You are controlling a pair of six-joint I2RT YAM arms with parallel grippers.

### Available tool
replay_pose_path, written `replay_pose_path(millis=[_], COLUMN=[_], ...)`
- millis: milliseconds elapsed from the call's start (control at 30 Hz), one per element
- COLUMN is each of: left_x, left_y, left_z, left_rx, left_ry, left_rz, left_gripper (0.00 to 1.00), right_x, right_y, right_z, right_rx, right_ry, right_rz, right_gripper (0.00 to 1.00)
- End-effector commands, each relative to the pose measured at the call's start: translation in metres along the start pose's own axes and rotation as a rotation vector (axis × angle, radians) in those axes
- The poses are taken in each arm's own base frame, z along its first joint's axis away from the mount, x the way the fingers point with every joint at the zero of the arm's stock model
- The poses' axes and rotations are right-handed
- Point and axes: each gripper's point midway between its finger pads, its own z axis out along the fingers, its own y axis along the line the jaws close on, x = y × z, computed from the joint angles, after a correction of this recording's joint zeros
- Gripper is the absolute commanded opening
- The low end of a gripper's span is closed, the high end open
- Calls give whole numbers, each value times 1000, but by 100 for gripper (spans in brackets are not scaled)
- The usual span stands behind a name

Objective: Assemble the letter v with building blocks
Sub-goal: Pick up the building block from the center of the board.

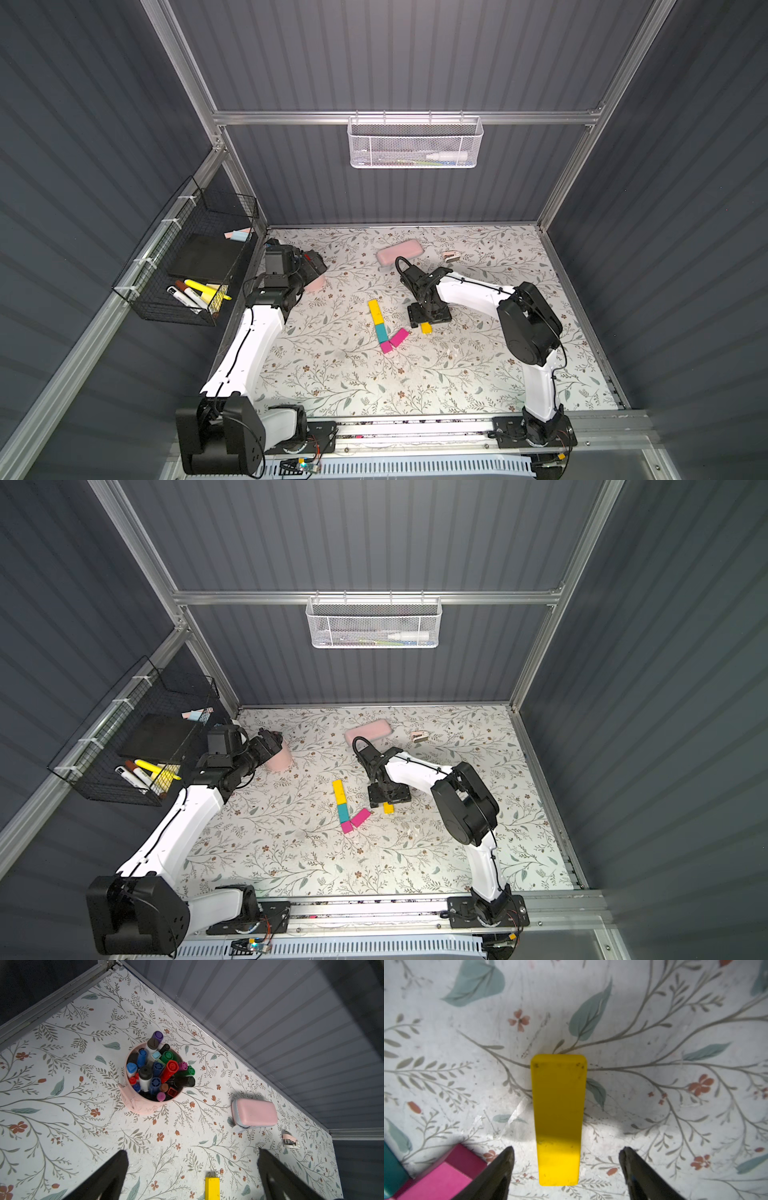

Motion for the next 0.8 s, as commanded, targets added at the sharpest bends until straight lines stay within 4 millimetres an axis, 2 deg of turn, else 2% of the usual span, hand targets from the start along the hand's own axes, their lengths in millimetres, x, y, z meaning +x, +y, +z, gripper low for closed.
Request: replay_pose_path(millis=[0, 533, 767], left_x=[4, 6, 6], left_y=[5, 6, 5], left_z=[4, 6, 6], left_rx=[-8, -11, -8], left_ry=[18, 24, 25], left_rz=[-1, -1, -1], left_gripper=[99, 99, 100], right_x=[8, 10, 3], right_y=[-2, -3, -1], right_z=[12, 20, 9], right_rx=[9, -2, -15], right_ry=[37, 47, 15], right_rz=[4, 53, 98], right_gripper=[72, 41, 30])
